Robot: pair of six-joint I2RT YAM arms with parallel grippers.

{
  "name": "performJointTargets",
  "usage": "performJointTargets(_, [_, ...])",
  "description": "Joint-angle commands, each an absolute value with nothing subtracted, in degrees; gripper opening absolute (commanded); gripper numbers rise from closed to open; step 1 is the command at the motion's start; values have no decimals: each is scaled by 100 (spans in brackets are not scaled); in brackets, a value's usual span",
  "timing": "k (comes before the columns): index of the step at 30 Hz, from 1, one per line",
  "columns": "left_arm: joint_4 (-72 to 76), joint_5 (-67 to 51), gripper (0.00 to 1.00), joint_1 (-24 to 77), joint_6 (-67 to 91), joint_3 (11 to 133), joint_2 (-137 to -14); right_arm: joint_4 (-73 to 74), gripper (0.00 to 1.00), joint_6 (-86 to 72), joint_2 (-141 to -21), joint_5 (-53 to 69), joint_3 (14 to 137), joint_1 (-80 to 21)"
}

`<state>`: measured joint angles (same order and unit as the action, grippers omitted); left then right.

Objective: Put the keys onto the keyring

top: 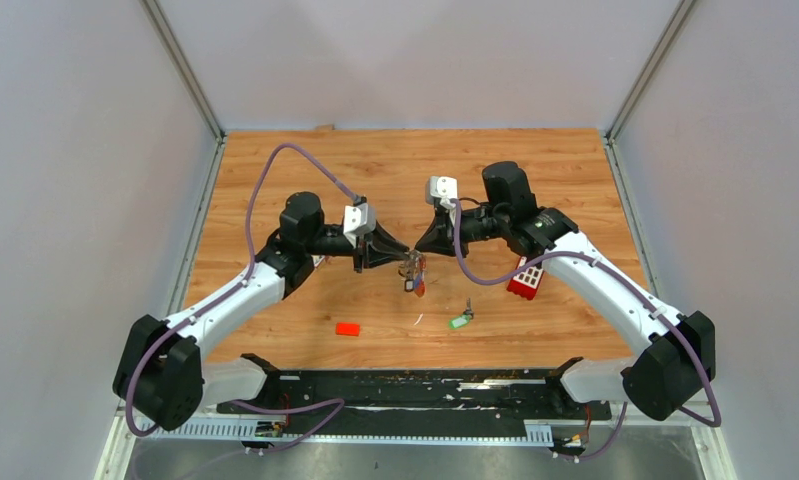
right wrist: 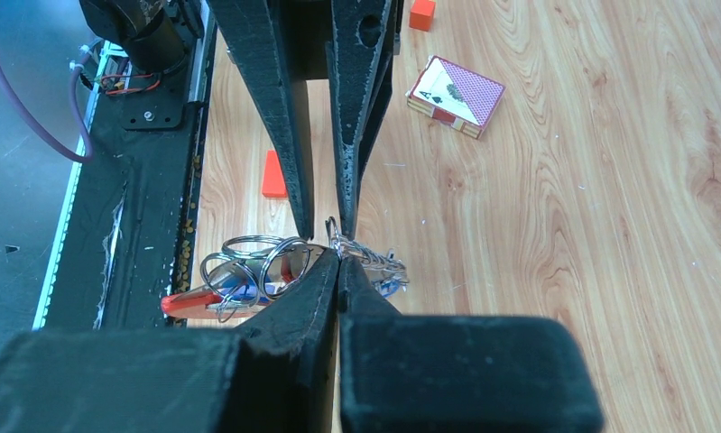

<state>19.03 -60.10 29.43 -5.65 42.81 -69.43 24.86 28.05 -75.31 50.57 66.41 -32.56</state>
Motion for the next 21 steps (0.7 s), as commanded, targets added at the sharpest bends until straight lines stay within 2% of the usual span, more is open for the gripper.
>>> performJointTargets(1, [2242,-5947,27,2909,-379,4351,-7031,2156,0,2732,-7347,5342,6715,-3240])
performJointTargets(14, [2806,-6023,23,2933,166,4330,-7140,2114,0,2726,-7356,5318,6680,-3239])
performJointTargets(21, [2819,-6003,15,2952,167,4324,-7164,2102,0,2721,-7374,5317,6667,-3243])
